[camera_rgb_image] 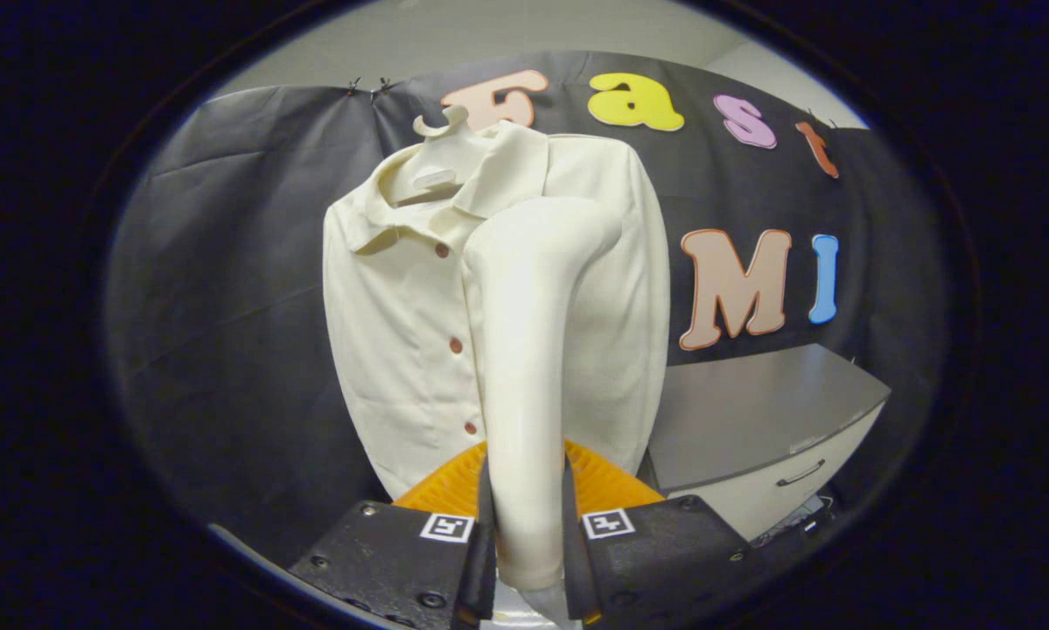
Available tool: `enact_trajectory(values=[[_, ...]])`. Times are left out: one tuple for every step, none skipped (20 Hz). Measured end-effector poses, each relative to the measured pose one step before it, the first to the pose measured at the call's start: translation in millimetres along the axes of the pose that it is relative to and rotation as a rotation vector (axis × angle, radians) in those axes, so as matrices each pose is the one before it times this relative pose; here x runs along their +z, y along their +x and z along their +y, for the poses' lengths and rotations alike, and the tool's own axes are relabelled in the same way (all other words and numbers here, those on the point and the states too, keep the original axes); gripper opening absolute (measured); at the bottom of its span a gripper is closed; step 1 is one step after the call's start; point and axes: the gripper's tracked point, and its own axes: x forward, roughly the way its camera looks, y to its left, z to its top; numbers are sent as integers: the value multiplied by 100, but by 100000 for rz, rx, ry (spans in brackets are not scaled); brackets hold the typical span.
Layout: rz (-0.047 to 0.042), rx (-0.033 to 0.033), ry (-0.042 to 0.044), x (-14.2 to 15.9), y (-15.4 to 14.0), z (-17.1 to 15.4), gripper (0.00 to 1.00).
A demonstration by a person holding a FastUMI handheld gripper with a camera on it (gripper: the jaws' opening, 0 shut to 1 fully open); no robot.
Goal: Iron the clothes twice with a garment steamer, once on the left side and once on the right side.
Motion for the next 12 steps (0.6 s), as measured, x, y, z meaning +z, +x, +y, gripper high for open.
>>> enact_trajectory(values=[[-1163,75,-957,-155,712,-3,31],[-149,391,-976,-317,821,-54,31],[1449,230,-1039,-810,624,-103,31],[1388,584,-579,-699,721,-68,31],[1463,1497,901,-945,541,69,31],[2373,1514,1331,-1058,584,-78,31],[2080,587,854,-992,665,-289,31],[1577,82,-72,-914,582,-378,31],[1178,114,202,-946,407,-181,31],[1496,553,451,-1043,398,-209,31],[1658,251,435,-1050,308,-139,31],[1688,170,28,-980,342,-149,31]])
